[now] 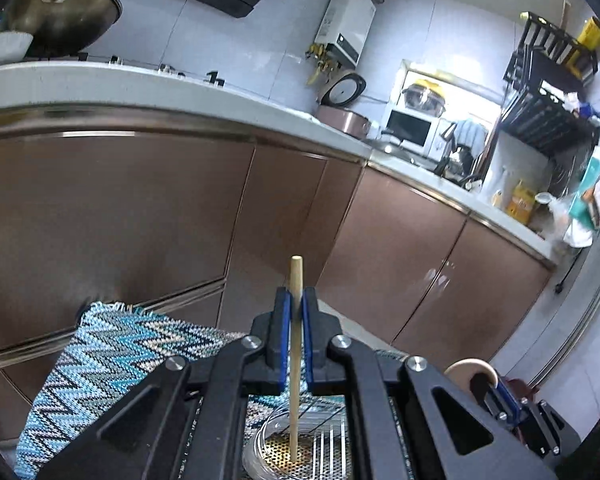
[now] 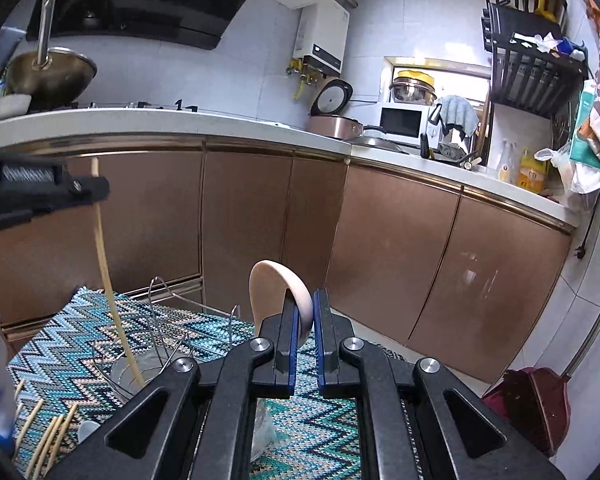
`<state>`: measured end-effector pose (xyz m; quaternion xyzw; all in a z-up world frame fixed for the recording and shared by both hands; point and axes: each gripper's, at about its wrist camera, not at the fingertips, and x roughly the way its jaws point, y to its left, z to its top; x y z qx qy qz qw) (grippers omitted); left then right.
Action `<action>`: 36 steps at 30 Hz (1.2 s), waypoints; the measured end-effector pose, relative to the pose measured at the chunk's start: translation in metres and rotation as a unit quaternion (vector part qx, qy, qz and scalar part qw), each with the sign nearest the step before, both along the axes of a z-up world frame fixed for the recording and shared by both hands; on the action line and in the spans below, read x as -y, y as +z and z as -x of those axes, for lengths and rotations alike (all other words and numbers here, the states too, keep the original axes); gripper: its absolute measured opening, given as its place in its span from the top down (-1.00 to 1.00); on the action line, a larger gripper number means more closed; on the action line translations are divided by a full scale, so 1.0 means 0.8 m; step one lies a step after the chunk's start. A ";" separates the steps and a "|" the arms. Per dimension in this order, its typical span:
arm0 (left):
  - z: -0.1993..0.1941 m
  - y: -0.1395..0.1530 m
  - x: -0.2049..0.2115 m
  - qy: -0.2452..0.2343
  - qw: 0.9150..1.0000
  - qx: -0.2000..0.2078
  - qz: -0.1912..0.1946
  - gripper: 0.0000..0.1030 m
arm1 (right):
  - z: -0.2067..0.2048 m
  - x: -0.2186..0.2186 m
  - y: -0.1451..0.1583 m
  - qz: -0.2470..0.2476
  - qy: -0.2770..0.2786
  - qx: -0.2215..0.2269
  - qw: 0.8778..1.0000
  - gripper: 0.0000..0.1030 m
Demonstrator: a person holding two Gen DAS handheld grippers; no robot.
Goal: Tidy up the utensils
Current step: 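Drop the pinkish spoon into the wire holder with the right gripper while the left drops its chopstick in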
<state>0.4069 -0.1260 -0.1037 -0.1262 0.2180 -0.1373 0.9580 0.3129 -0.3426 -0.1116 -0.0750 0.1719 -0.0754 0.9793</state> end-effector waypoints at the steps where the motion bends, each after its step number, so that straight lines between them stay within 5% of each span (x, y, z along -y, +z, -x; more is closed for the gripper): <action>1: 0.000 -0.005 0.000 0.001 1.000 -0.002 -0.002 0.89 | 0.000 -0.002 -0.004 -0.002 0.001 0.000 1.000 0.86; 7: 0.006 -0.021 -0.002 -0.006 1.000 -0.007 -0.009 0.86 | -0.002 -0.007 -0.032 -0.018 0.019 -0.016 1.000 0.81; 12: 0.025 -0.004 -0.006 -0.014 1.000 0.000 -0.017 0.81 | 0.005 -0.004 -0.027 -0.036 0.020 -0.009 0.999 0.23; 16: 0.052 0.022 -0.021 -0.010 1.000 0.015 -0.018 0.52 | 0.022 -0.002 -0.005 -0.036 0.020 0.003 0.999 0.22; 28: 0.161 0.121 -0.096 0.015 0.998 0.045 -0.032 0.49 | 0.125 0.003 0.083 -0.062 0.039 0.043 0.996 0.22; 36: 0.226 0.137 -0.149 0.011 0.999 0.004 -0.048 0.49 | 0.200 -0.009 0.126 -0.076 0.062 0.065 0.993 0.22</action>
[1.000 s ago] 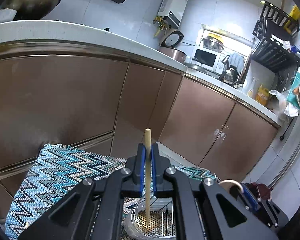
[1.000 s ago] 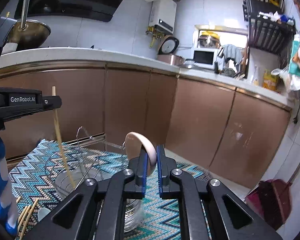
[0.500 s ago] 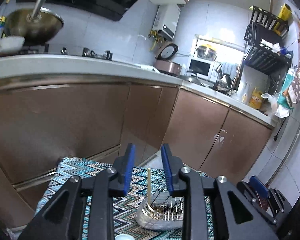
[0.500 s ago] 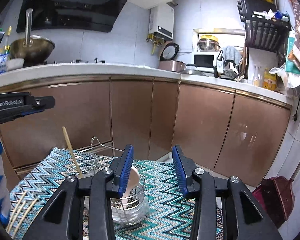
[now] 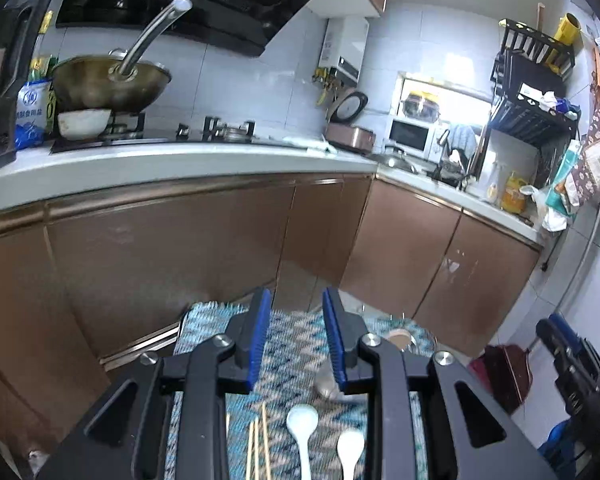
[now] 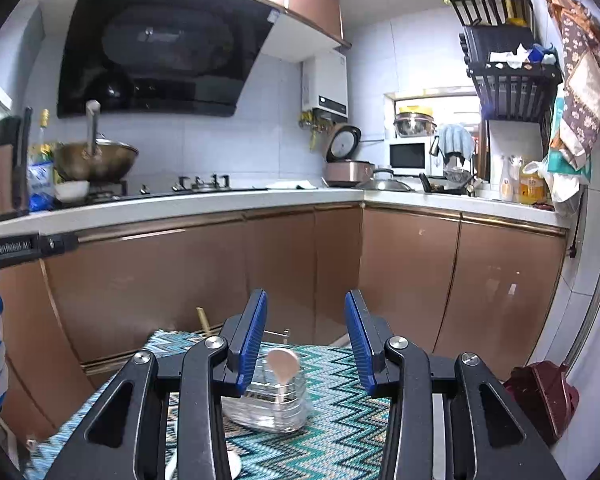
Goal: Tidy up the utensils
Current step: 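Move the right gripper to a white spoon while the left gripper moves to the chopsticks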
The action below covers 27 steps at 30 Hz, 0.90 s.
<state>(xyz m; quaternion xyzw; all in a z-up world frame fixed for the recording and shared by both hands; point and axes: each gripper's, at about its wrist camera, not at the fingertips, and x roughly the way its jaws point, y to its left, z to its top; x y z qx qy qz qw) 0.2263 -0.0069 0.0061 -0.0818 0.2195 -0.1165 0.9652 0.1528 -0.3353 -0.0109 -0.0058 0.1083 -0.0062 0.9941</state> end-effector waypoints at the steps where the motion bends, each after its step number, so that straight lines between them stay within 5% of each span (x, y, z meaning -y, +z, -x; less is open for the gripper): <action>1: 0.005 -0.001 -0.003 -0.001 1.000 -0.005 -0.001 0.49 | 0.009 -0.003 0.003 -0.004 0.005 0.000 1.000 0.22; 13: 0.013 -0.076 -0.022 -0.050 0.989 -0.135 -0.046 0.51 | 0.034 -0.012 -0.033 -0.045 0.053 -0.058 0.996 0.22; 20: -0.042 -0.174 -0.001 -0.086 0.961 -0.261 -0.036 0.58 | -0.010 -0.005 -0.107 -0.064 0.070 -0.153 0.984 0.22; 27: -0.090 -0.254 0.011 -0.111 0.926 -0.361 -0.019 0.72 | -0.062 -0.001 -0.185 -0.087 0.105 -0.250 0.959 0.25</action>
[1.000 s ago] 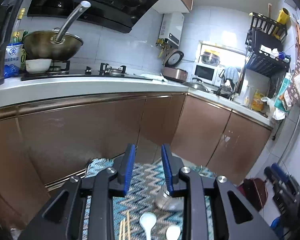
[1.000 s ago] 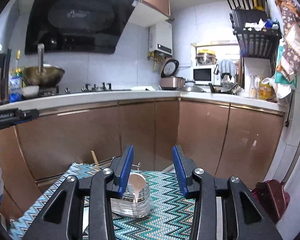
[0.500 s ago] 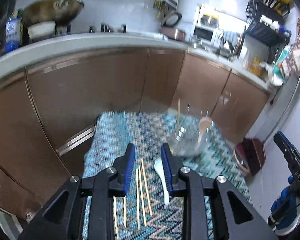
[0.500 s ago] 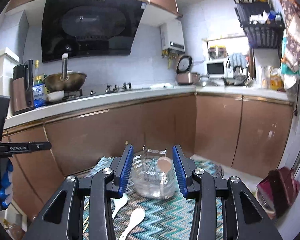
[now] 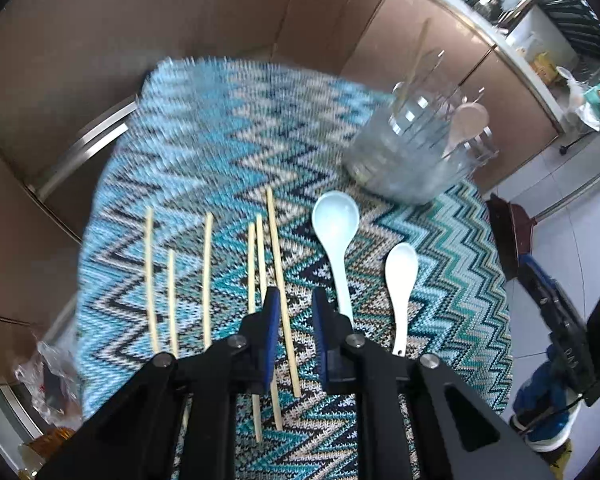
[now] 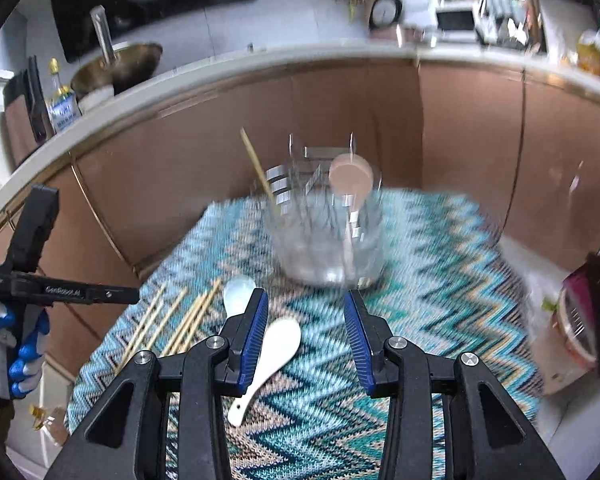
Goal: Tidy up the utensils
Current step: 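Move the right gripper to a white spoon while the left gripper moves to the chopsticks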
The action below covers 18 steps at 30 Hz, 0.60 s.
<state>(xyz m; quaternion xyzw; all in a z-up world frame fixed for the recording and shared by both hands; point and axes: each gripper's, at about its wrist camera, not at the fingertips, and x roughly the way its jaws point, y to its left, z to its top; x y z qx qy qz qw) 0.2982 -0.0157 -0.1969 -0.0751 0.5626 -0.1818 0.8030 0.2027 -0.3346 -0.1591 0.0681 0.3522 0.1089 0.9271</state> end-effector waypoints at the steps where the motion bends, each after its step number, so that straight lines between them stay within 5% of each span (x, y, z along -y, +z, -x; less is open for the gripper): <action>1: -0.005 -0.007 0.002 -0.002 1.000 -0.009 0.000 0.72 | -0.006 0.001 -0.007 -0.003 0.003 -0.009 1.000 0.26; 8: -0.038 -0.048 0.011 0.001 0.998 -0.052 -0.025 0.72 | -0.043 0.005 -0.066 -0.024 0.028 -0.071 0.997 0.28; 18: -0.066 -0.077 0.013 0.013 0.996 -0.070 -0.044 0.72 | -0.065 0.003 -0.093 -0.027 0.048 -0.096 0.994 0.28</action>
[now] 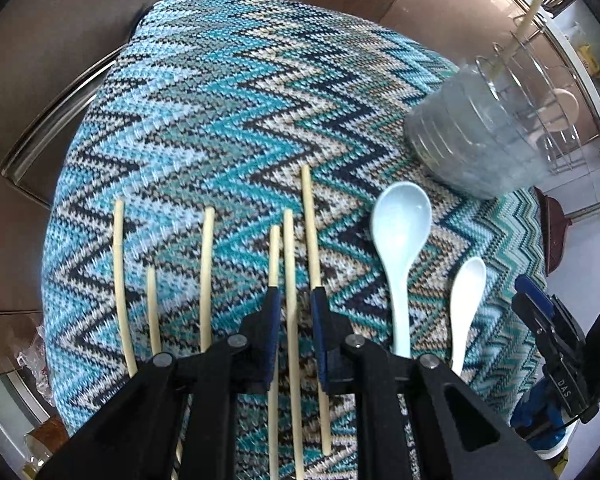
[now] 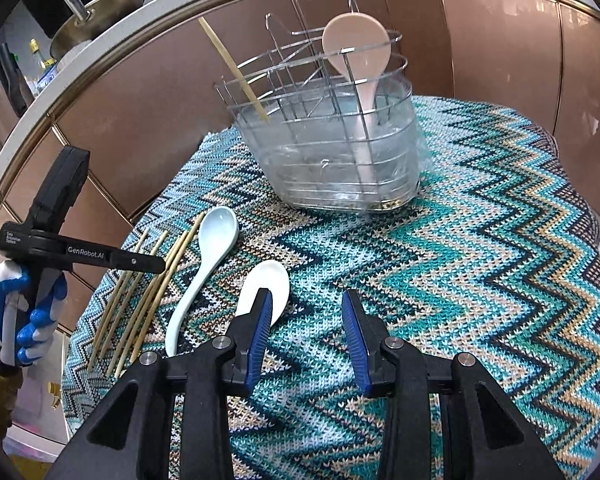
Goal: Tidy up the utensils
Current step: 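Move the right gripper to a white spoon while the left gripper moves to the chopsticks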
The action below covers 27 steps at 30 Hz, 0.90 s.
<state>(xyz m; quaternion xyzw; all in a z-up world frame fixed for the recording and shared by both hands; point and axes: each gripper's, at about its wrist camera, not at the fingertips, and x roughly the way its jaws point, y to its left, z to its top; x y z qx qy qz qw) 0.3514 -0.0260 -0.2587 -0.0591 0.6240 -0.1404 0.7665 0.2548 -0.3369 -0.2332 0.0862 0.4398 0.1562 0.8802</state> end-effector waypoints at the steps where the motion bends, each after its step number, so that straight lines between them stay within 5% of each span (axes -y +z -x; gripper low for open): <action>1: -0.002 -0.001 -0.001 0.000 1.000 -0.001 0.000 0.72 | -0.002 0.000 -0.002 0.000 0.001 -0.002 1.000 0.28; 27: -0.012 -0.011 -0.010 0.008 0.999 -0.022 0.028 0.72 | -0.021 -0.005 -0.011 0.003 0.015 -0.006 1.000 0.28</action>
